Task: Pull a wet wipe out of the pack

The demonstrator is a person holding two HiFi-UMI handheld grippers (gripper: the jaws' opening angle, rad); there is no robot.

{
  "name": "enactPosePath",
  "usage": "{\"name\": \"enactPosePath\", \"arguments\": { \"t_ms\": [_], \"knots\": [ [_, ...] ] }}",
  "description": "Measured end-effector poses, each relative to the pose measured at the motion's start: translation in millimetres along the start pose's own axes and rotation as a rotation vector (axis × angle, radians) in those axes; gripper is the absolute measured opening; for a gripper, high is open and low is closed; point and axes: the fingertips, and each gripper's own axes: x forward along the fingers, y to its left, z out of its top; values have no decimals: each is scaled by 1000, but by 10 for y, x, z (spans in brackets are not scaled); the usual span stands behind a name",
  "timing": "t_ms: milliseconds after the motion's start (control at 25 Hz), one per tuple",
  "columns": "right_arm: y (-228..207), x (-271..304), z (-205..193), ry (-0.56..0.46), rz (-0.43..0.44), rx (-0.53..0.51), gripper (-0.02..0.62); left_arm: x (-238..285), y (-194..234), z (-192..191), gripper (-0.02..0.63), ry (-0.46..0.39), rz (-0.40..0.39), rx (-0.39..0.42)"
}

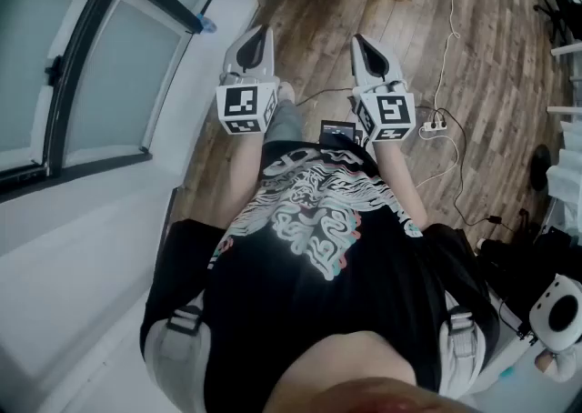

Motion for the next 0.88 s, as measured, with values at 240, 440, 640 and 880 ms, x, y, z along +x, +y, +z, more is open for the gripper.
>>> {"name": "enactPosePath", "arguments": {
  "t_ms": [240,440,640,880],
  "knots": [
    [-204,179,67,-10,-20,-41,-2,186,52,-18,-12,11,19,10],
    [-322,391,29,-3,-27,-28,-2,393,191,-53,-12,10,34,1],
    [-415,688,-43,16,-16,-13,-2,694,319,-134,-12,22,27,-7],
    [-631,1141,-166,61,-23,3,-2,1132,535,-235,-12,44,23,-19]
  ]
}}
